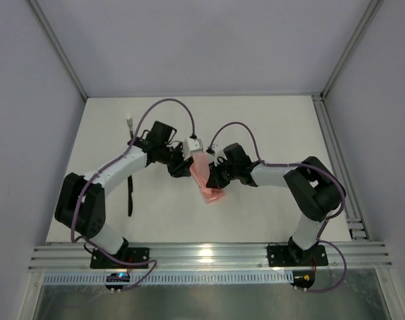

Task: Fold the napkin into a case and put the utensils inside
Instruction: Smooth out the smaller rectangle-folded napkin at the center of the board.

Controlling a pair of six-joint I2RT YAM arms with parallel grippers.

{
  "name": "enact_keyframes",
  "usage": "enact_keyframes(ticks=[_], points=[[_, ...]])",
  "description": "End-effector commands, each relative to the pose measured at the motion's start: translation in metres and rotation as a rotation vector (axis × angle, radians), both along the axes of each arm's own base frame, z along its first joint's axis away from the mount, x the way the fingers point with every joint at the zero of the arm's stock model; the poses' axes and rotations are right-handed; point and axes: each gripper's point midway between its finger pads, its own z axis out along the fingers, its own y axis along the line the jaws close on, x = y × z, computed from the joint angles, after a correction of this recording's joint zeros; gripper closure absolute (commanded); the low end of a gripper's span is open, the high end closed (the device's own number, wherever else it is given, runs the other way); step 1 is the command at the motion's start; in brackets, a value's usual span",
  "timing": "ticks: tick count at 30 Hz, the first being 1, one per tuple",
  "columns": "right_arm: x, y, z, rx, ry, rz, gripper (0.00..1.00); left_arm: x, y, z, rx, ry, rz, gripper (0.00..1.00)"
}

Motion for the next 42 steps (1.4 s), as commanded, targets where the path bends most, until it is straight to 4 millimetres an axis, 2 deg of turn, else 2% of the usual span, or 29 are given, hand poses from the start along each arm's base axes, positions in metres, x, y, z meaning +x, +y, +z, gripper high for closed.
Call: enact_keyframes(ticks=[1, 2, 4, 6, 8, 9, 11, 12, 13, 15, 16, 19, 20, 22, 24, 26, 29, 31, 32, 34, 35, 37, 38, 40, 41, 42], points=[[0.003, 0.013, 0.009, 0.093, 0.008, 0.041, 0.96, -0.045, 0.000, -0.062, 0.192, 0.003, -0.233, 0.51], [0.005, 0.012, 0.010, 0.103, 0.017, 0.033, 0.96, -0.043, -0.007, -0.070, 0.185, -0.031, -0.244, 0.45], [0.006, 0.011, 0.010, 0.102, 0.022, 0.024, 0.96, -0.036, -0.014, -0.071, 0.192, -0.061, -0.233, 0.42], [0.007, 0.009, 0.010, 0.090, 0.011, 0.022, 0.96, -0.013, -0.021, -0.059, 0.150, -0.111, -0.164, 0.42], [0.008, 0.007, 0.011, 0.079, -0.005, 0.027, 0.96, -0.002, -0.024, -0.042, 0.062, -0.121, -0.139, 0.43], [0.007, 0.006, 0.008, 0.061, -0.007, 0.039, 0.96, 0.013, -0.028, -0.022, -0.003, -0.157, -0.107, 0.43], [0.008, 0.004, 0.006, 0.045, -0.007, 0.042, 0.96, 0.043, -0.013, -0.002, -0.092, -0.104, 0.072, 0.43], [0.006, 0.003, 0.004, 0.038, -0.004, 0.048, 0.96, 0.070, -0.011, 0.013, -0.137, -0.140, 0.153, 0.42], [0.007, 0.003, 0.004, 0.035, -0.009, 0.048, 0.96, 0.088, 0.000, 0.018, -0.178, -0.080, 0.293, 0.38], [0.007, 0.001, 0.004, 0.030, -0.019, 0.041, 0.96, 0.114, 0.009, 0.015, -0.184, -0.067, 0.415, 0.33], [0.006, 0.000, 0.002, 0.018, -0.023, 0.033, 0.96, 0.127, 0.007, 0.007, -0.178, -0.029, 0.453, 0.32], [0.007, -0.002, 0.003, 0.008, -0.043, 0.020, 0.96, 0.147, 0.003, -0.016, -0.143, 0.055, 0.509, 0.28], [0.005, -0.003, 0.002, -0.007, -0.049, 0.013, 0.96, 0.150, 0.001, -0.021, -0.140, 0.080, 0.524, 0.26], [0.004, -0.003, 0.002, -0.022, -0.061, 0.008, 0.96, 0.161, -0.003, -0.032, -0.132, 0.108, 0.531, 0.13], [0.000, 0.001, 0.001, -0.036, -0.075, 0.017, 0.96, 0.161, -0.010, -0.035, -0.145, 0.143, 0.504, 0.02], [-0.003, 0.005, -0.001, -0.057, -0.086, 0.023, 0.96, 0.164, -0.013, -0.040, -0.129, 0.158, 0.498, 0.02], [-0.004, 0.007, -0.002, -0.069, -0.094, 0.019, 0.96, 0.162, -0.011, -0.047, -0.074, 0.143, 0.491, 0.11], [-0.003, 0.006, -0.002, -0.072, -0.098, 0.008, 0.96, 0.153, -0.005, -0.055, -0.029, 0.168, 0.486, 0.26], [-0.002, 0.006, -0.001, -0.074, -0.100, 0.003, 0.96, 0.149, -0.001, -0.058, -0.005, 0.168, 0.472, 0.38], [-0.001, 0.007, 0.002, -0.072, -0.110, -0.004, 0.96, 0.140, 0.001, -0.061, 0.014, 0.194, 0.452, 0.54], [-0.002, 0.008, 0.003, -0.072, -0.113, 0.001, 0.89, 0.132, 0.003, -0.062, 0.030, 0.207, 0.436, 0.68], [0.002, 0.009, 0.010, -0.079, -0.135, -0.010, 0.80, 0.128, 0.007, -0.063, 0.048, 0.193, 0.415, 0.86], [0.002, 0.010, 0.014, -0.077, -0.142, -0.009, 0.67, 0.124, 0.009, -0.064, 0.062, 0.195, 0.410, 1.00], [0.004, 0.015, 0.031, -0.056, -0.157, -0.003, 0.58, 0.123, 0.014, -0.064, 0.086, 0.173, 0.387, 1.00], [0.007, 0.018, 0.042, -0.040, -0.172, -0.002, 0.49, 0.121, 0.016, -0.065, 0.100, 0.160, 0.371, 1.00], [0.006, 0.019, 0.050, -0.029, -0.180, 0.001, 0.46, 0.121, 0.017, -0.064, 0.105, 0.149, 0.362, 1.00]])
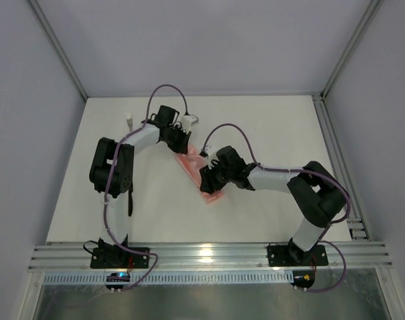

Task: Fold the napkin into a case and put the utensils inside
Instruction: Smooth out the smaller rectangle-folded napkin at the center of the board.

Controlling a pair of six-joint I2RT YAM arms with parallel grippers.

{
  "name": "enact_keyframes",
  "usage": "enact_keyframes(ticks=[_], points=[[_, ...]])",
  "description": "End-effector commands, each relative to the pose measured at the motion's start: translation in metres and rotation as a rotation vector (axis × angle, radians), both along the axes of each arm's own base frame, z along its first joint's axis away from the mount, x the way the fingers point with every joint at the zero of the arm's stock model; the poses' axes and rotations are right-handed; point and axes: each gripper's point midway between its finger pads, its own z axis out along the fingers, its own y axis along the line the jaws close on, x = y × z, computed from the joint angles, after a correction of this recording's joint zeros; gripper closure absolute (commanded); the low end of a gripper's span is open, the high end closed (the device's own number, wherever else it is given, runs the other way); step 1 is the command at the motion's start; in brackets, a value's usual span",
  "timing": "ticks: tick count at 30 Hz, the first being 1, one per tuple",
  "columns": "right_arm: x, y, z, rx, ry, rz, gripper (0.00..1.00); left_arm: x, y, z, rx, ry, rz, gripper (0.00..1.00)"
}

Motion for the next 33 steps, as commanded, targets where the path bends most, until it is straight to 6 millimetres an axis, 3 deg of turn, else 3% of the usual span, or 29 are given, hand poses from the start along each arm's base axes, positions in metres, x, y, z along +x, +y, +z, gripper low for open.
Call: enact_keyframes(ticks=[1, 5, 7, 13, 17, 18, 21, 22, 25, 27, 33], points=[[0.014, 0.006, 0.059, 0.059, -0.108, -0.015, 0.43, -0.008, 0.007, 0.023, 0.025, -0.065, -0.080, 1.00], [0.027, -0.004, 0.096, 0.091, -0.185, -0.069, 0.31, -0.014, 0.009, 0.029, 0.029, -0.148, -0.155, 1.00], [0.037, -0.010, 0.101, 0.140, -0.149, -0.077, 0.29, -0.018, 0.012, 0.029, 0.041, -0.183, -0.188, 1.00], [0.081, -0.019, 0.068, 0.157, -0.028, -0.176, 0.30, -0.034, 0.024, 0.018, 0.091, -0.236, -0.266, 1.00], [0.095, 0.006, 0.043, 0.183, 0.089, -0.150, 0.34, -0.046, 0.031, 0.013, 0.116, -0.265, -0.324, 1.00], [0.094, 0.008, 0.021, 0.166, 0.139, -0.154, 0.35, -0.048, 0.031, 0.013, 0.115, -0.265, -0.328, 1.00], [0.093, 0.021, 0.009, 0.214, 0.219, -0.137, 0.38, -0.055, 0.034, 0.010, 0.121, -0.264, -0.345, 1.00], [0.090, 0.022, -0.006, 0.210, 0.265, -0.142, 0.41, -0.056, 0.035, 0.010, 0.124, -0.265, -0.345, 1.00], [0.086, 0.027, -0.022, 0.217, 0.341, -0.138, 0.50, -0.056, 0.037, 0.009, 0.130, -0.278, -0.345, 1.00], [0.077, 0.033, -0.025, 0.240, 0.401, -0.113, 0.58, -0.056, 0.036, 0.010, 0.128, -0.283, -0.340, 1.00], [0.060, 0.038, -0.042, 0.261, 0.504, -0.087, 0.60, -0.054, 0.039, 0.006, 0.141, -0.292, -0.329, 1.00]])
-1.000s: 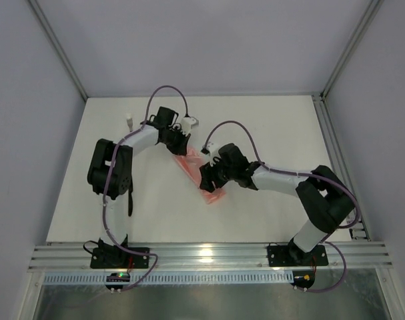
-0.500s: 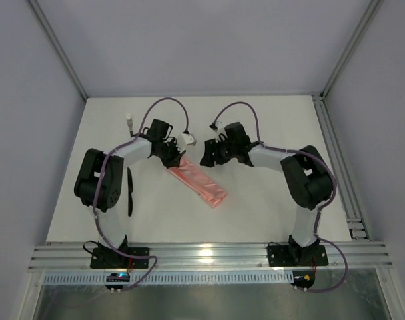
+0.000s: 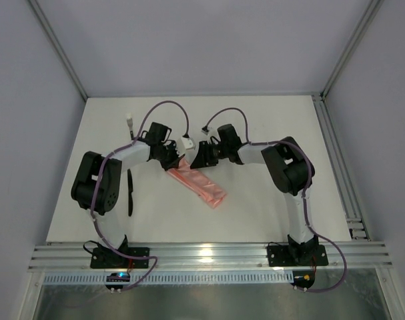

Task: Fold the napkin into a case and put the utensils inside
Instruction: Smooth out the smaller rectangle-folded napkin at the center of the board.

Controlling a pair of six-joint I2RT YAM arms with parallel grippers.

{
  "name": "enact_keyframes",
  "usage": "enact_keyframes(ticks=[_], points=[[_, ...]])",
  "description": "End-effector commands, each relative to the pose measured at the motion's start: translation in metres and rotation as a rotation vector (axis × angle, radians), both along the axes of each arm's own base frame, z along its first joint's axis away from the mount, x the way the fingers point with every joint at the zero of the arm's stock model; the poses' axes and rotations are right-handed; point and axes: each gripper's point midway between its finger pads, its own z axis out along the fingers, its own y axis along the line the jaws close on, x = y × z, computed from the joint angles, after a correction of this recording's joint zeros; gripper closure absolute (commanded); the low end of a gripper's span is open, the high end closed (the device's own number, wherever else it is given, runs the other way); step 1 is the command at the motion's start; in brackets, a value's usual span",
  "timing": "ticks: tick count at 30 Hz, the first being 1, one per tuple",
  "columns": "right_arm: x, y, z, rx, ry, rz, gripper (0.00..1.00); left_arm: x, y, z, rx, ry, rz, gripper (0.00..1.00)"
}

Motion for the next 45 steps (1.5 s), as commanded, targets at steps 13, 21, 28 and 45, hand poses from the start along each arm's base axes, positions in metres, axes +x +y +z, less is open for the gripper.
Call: enact_keyframes(ticks=[13, 21, 28, 45], points=[[-0.032, 0.017, -0.022, 0.028, 0.161, -0.006, 0.96, 0.020, 0.003, 0.020, 0.009, -0.110, 0.044, 0.84], [-0.007, -0.042, 0.021, 0.180, 0.043, -0.422, 0.96, 0.028, -0.014, 0.089, -0.145, -0.084, 0.190, 0.27], [-0.043, -0.148, -0.001, 0.166, 0.064, -0.970, 0.96, -0.009, -0.025, 0.099, -0.179, 0.167, 0.248, 0.25], [-0.095, -0.160, -0.019, 0.119, 0.124, -1.182, 0.96, -0.140, -0.117, 0.037, -0.004, 0.463, -0.080, 0.01]])
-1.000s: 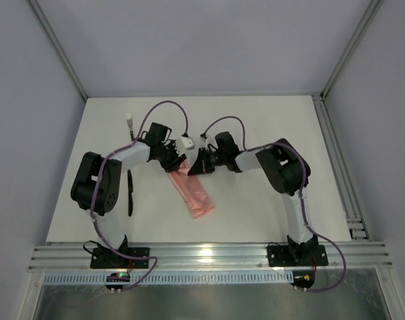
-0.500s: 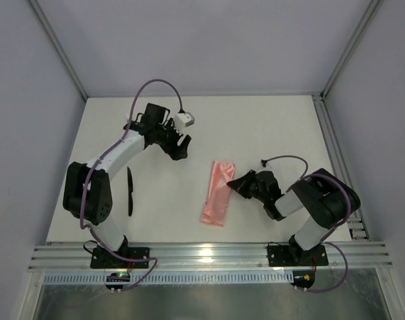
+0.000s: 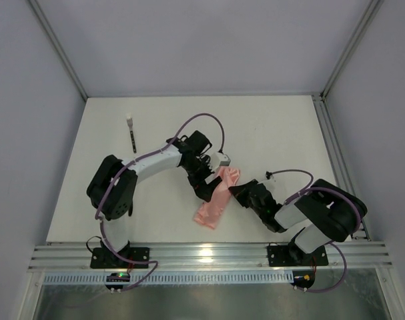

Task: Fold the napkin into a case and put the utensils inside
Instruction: Smooth out the smaller rectangle-folded napkin at the center of the board.

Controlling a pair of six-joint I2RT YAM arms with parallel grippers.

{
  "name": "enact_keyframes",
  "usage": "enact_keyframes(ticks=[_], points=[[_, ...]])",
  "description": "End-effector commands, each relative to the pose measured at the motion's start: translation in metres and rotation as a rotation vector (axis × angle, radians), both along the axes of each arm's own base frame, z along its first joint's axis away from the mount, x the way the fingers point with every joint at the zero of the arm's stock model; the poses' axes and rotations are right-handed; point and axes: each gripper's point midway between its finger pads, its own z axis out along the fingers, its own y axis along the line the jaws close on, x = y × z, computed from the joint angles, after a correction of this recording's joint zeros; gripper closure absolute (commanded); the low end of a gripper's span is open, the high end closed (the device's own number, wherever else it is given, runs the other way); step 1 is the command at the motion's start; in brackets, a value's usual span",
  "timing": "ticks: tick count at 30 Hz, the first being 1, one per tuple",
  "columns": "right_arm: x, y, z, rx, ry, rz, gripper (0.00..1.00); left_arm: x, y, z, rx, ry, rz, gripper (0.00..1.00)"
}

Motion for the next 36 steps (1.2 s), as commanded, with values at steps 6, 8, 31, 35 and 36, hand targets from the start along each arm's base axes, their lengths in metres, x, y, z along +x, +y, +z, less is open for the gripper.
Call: enact_keyframes(ticks=[6, 8, 31, 35, 36], points=[[-0.001, -0.013, -0.013, -0.037, 0.027, -0.085, 0.96, -0.026, -0.011, -0.017, 0.010, 0.073, -0.017, 0.01], [0.000, -0.011, -0.014, -0.036, 0.031, -0.083, 0.96, -0.027, -0.011, -0.026, 0.042, 0.065, -0.021, 0.01], [-0.029, -0.018, 0.038, -0.304, -0.078, 0.290, 0.54, 0.040, 0.040, -0.052, 0.286, -0.327, -0.243, 1.00], [0.007, -0.057, 0.101, -0.393, -0.197, 0.314, 0.50, 0.055, 0.048, -0.054, 0.315, -0.449, -0.444, 1.00], [0.015, -0.078, 0.101, -0.474, -0.183, 0.316, 0.48, 0.059, 0.049, -0.056, 0.317, -0.485, -0.519, 0.99]])
